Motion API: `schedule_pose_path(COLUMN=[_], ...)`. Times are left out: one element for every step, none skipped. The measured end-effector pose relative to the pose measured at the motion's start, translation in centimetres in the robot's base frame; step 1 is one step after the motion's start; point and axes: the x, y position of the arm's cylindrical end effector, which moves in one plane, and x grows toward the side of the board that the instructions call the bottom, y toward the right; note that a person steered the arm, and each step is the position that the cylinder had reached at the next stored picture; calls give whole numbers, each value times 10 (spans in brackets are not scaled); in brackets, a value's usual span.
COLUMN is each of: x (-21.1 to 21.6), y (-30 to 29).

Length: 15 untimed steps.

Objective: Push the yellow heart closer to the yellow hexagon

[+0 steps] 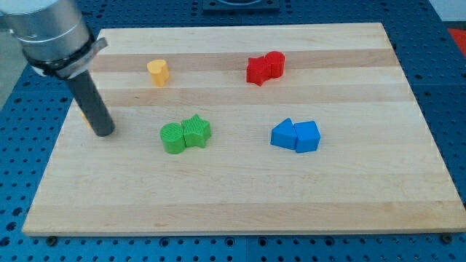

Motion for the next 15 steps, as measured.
schedule_pose_path(x=[0, 8, -8, -44, -108, -161, -145, -109, -117, -144, -174, -191, -191, -177, -164], y=[-13, -2, 81, 143, 176, 151, 126, 106, 74, 77, 81, 76, 56, 52, 45])
